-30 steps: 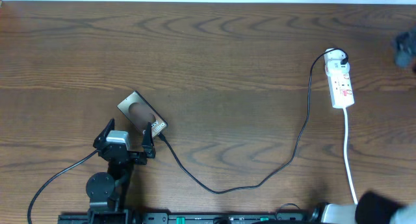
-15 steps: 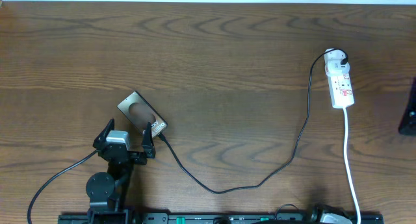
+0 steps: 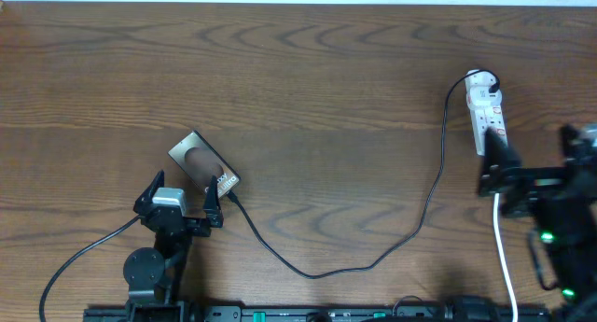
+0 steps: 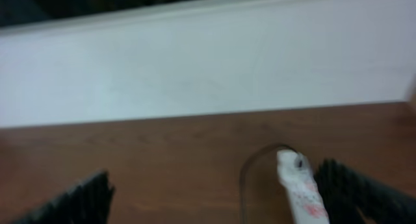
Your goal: Plug charger to phone and switch on socket
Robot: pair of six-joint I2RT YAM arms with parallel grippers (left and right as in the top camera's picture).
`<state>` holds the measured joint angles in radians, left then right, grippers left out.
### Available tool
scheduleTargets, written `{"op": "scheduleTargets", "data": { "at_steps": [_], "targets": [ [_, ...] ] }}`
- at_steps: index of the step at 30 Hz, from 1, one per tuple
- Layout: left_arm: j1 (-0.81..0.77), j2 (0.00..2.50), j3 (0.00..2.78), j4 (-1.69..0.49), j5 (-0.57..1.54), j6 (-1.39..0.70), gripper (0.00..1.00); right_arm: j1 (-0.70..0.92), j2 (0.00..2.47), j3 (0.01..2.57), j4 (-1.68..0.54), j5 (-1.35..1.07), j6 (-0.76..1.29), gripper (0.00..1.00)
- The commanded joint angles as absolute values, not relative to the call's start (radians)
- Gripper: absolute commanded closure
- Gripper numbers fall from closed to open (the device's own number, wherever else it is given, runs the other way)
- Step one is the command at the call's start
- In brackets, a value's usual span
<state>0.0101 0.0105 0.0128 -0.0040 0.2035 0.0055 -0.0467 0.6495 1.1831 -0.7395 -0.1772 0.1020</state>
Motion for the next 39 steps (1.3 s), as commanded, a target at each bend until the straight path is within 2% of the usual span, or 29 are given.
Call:
{"op": "scheduleTargets", "data": {
  "at_steps": [1, 9, 16, 23, 31, 39],
  "targets": [
    [0.012, 0.004, 0.004, -0.051, 0.216, 0.023, 0.05, 0.013, 0.566, 0.971, -0.644, -0.201, 0.099, 0.01],
    [0.012, 0.004, 0.004, -0.051, 0.216, 0.023, 0.05, 0.084, 0.383, 0.566, -0.366, -0.186, 0.099, 0.01],
    [0.012, 0.004, 0.004, -0.051, 0.216, 0.023, 0.05, 0.094, 0.179, 0.34, -0.262, -0.181, 0.099, 0.01],
    [0.012, 0.004, 0.004, -0.051, 0.216, 0.023, 0.05, 0.093, 0.001, 0.222, -0.252, -0.163, 0.099, 0.01],
    [0.012, 0.004, 0.004, -0.051, 0.216, 0.023, 0.05, 0.099, 0.005, 0.197, -0.264, -0.155, 0.096, 0.01],
    [0.012, 0.004, 0.004, -0.051, 0.216, 0.023, 0.05, 0.1, 0.005, 0.196, -0.417, -0.156, 0.096, 0.01]
  ]
}}
